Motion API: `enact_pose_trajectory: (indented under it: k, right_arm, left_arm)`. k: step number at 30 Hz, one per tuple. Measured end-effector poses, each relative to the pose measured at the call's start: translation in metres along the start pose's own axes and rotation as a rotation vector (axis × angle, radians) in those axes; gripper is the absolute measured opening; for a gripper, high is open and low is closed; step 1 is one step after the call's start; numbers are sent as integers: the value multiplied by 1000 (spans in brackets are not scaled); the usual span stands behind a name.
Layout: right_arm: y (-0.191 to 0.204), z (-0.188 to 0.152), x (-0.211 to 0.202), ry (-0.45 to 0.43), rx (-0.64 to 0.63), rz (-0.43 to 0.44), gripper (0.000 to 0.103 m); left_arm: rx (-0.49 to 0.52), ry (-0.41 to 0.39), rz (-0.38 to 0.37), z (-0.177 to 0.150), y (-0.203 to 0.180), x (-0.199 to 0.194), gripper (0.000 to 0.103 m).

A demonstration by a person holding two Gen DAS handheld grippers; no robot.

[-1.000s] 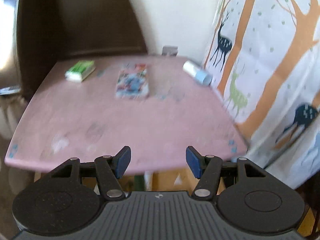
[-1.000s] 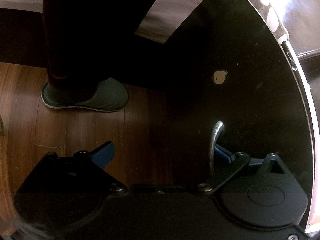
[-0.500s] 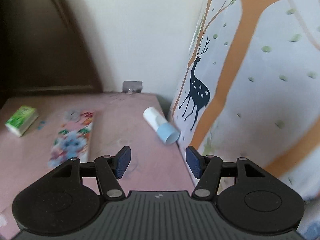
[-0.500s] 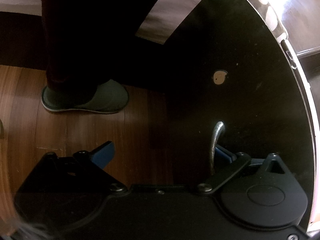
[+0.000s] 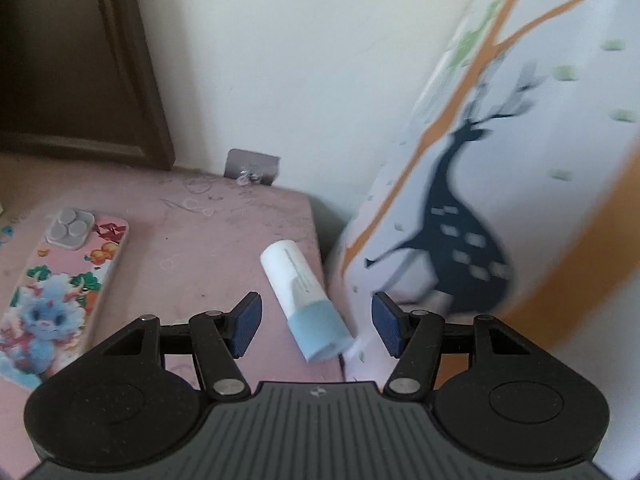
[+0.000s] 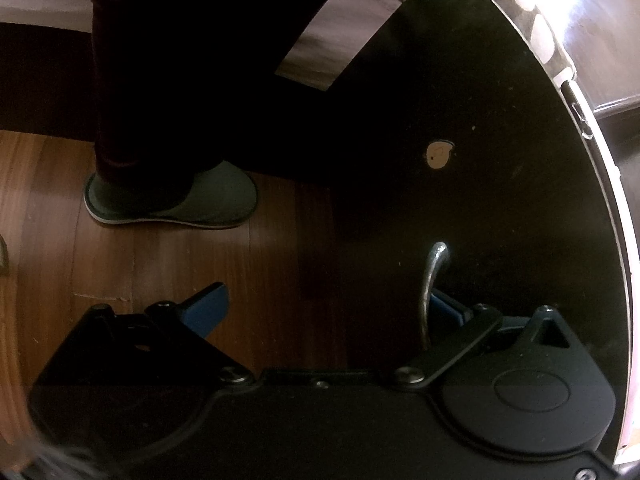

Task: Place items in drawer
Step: 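Move the left gripper to the white-and-blue tube and grasp it, then carry the white-and-blue tube down into the open drawer with the left gripper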

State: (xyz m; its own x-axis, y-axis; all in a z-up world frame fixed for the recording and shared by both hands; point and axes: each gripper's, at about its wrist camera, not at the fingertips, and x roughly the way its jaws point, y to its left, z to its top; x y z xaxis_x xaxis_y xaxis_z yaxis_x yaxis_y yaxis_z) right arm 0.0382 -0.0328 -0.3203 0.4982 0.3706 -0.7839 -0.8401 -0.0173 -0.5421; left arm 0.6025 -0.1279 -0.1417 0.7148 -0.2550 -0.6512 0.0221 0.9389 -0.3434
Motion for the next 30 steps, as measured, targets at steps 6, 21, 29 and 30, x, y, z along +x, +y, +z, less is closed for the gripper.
enact_pose_trajectory:
  k: [6, 21, 29, 30]
  right_arm:
    - [0, 1, 0, 3, 6, 1, 103]
    - [1, 3, -1, 7, -1, 0, 103]
    - [3, 5, -1, 17, -8, -4, 103]
    - [3, 6, -1, 18, -9, -5, 103]
  left_arm:
    - [11, 29, 32, -2, -3, 32, 59]
    - [35, 102, -28, -35, 31, -23, 34]
    - [-271, 96, -187, -79, 80, -106, 33]
    - [-306, 92, -209, -85, 84, -115, 33]
